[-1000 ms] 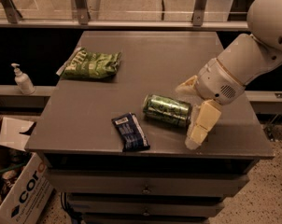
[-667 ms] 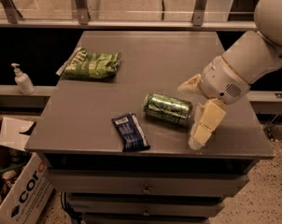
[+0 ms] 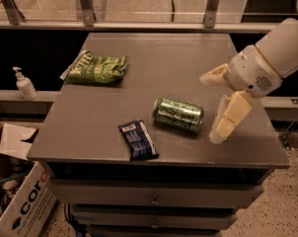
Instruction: Move green can near rxbar blueberry
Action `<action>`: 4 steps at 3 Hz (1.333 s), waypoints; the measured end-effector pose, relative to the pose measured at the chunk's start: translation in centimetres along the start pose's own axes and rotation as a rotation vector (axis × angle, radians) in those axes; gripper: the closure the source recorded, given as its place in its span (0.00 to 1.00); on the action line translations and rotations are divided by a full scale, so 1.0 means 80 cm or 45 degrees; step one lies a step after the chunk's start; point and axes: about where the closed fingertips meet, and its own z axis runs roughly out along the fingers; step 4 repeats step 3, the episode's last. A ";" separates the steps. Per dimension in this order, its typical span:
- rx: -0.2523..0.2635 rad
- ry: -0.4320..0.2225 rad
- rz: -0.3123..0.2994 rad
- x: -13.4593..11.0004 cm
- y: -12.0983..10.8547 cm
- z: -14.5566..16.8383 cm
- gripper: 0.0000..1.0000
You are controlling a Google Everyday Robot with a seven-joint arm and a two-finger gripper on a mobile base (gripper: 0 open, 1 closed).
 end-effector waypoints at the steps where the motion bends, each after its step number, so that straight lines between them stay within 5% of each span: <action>1: 0.084 -0.073 -0.009 0.007 -0.028 -0.035 0.00; 2: 0.152 -0.151 -0.034 0.022 -0.055 -0.076 0.00; 4: 0.152 -0.151 -0.034 0.021 -0.055 -0.076 0.00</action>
Offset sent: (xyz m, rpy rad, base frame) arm 0.0528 -0.1000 0.0459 0.1603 -0.1601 -0.0804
